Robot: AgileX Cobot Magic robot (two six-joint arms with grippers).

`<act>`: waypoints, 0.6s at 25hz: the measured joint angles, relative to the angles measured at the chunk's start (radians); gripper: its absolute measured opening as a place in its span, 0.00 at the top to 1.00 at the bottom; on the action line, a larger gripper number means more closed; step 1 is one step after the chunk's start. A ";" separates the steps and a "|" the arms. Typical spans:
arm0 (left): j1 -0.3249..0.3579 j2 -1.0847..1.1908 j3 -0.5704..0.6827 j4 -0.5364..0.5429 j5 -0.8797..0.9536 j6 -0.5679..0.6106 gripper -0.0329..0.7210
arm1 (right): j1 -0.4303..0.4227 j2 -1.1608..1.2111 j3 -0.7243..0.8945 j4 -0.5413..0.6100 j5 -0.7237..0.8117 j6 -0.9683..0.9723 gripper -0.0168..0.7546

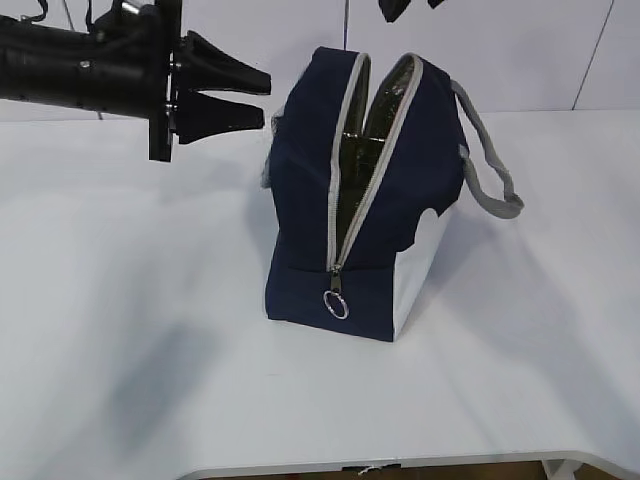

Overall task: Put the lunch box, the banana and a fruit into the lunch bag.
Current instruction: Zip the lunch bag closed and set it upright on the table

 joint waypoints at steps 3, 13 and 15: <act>0.011 -0.018 0.000 0.077 0.006 -0.002 0.59 | 0.000 0.000 0.017 -0.018 0.000 0.000 0.46; 0.070 -0.070 0.000 0.237 0.010 -0.026 0.59 | 0.000 -0.004 0.080 -0.086 0.002 0.013 0.46; 0.075 -0.070 0.000 0.249 0.010 -0.028 0.59 | 0.000 -0.011 0.080 -0.109 0.002 0.020 0.46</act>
